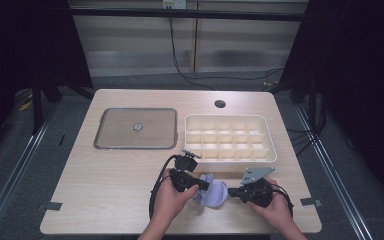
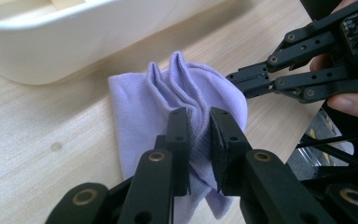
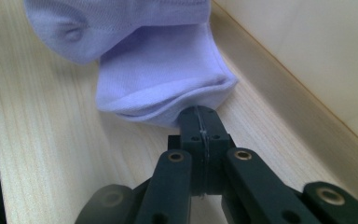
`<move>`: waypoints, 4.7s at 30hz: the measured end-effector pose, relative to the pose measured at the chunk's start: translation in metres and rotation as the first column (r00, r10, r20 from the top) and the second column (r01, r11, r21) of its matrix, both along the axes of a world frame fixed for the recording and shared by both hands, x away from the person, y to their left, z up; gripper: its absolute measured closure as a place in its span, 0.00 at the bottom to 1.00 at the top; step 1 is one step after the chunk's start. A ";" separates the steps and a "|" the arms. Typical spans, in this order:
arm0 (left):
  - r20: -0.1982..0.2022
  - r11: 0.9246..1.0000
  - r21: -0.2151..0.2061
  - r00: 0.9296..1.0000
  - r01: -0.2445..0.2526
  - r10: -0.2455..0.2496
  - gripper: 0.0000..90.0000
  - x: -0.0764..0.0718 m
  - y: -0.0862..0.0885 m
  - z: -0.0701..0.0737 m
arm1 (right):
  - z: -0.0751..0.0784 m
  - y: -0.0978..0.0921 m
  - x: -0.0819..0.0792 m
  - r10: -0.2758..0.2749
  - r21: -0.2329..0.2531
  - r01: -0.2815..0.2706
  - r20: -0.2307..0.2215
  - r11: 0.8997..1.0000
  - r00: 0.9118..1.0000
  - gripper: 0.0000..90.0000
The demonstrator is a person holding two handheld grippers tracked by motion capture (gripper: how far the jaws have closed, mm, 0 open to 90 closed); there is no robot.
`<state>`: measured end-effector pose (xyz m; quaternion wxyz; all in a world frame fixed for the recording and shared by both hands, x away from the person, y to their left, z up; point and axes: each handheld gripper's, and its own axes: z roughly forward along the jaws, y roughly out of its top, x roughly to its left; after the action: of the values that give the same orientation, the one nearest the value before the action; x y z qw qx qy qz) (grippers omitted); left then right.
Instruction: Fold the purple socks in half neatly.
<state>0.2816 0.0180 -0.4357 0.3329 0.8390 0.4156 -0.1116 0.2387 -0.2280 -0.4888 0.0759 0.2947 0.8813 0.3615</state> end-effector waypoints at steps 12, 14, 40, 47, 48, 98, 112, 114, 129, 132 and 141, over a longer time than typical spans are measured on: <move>-0.005 0.999 0.023 0.999 0.038 -0.038 0.87 -0.001 -0.006 -0.003 | 0.000 0.002 0.000 -0.001 0.008 0.001 0.002 1.000 1.000 1.00; -0.005 1.000 0.017 1.000 0.026 -0.026 0.87 -0.002 -0.007 -0.002 | 0.000 0.003 0.000 -0.002 0.004 0.002 0.002 1.000 1.000 1.00; 0.005 0.998 0.029 0.999 0.050 -0.050 0.87 -0.003 -0.018 -0.007 | -0.002 0.006 -0.001 0.019 -0.010 -0.019 0.009 1.000 1.000 1.00; 0.001 0.998 0.037 0.998 0.058 -0.058 0.86 -0.003 -0.023 -0.012 | -0.002 0.005 -0.001 0.016 -0.014 -0.016 0.009 1.000 1.000 0.99; 0.000 0.997 0.039 0.998 0.064 -0.064 0.86 -0.003 -0.023 -0.012 | -0.003 0.006 -0.001 0.015 -0.012 -0.015 0.005 1.000 1.000 0.99; 0.011 0.998 0.037 0.998 0.059 -0.060 0.85 -0.004 -0.038 -0.025 | -0.006 0.005 -0.002 0.021 -0.020 -0.021 -0.019 1.000 1.000 0.98; 0.024 0.997 0.042 0.998 0.057 -0.058 0.85 -0.004 -0.046 -0.030 | -0.006 0.004 -0.001 0.026 -0.020 -0.027 -0.021 0.999 0.999 0.98; 0.026 0.997 0.047 0.997 0.066 -0.067 0.84 -0.004 -0.047 -0.032 | -0.006 0.004 -0.001 0.022 -0.024 -0.023 -0.015 0.999 1.000 0.98; 0.041 0.997 0.049 0.997 0.064 -0.066 0.77 -0.003 -0.044 -0.025 | -0.006 0.003 -0.001 0.024 -0.023 -0.024 -0.014 0.999 1.000 0.98; 0.043 0.996 0.050 0.996 0.072 -0.074 0.75 -0.002 -0.043 -0.021 | -0.006 0.003 -0.001 0.024 -0.022 -0.024 -0.015 0.999 1.000 0.98; 0.051 0.997 0.050 0.997 0.059 -0.062 0.75 0.005 -0.036 -0.012 | -0.006 0.003 -0.001 0.025 -0.024 -0.026 -0.011 0.999 1.000 0.98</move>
<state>0.2862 -0.0178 -0.4472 0.3198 0.8617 0.3838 -0.0894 0.2377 -0.2246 -0.4951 0.0701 0.2845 0.8897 0.3501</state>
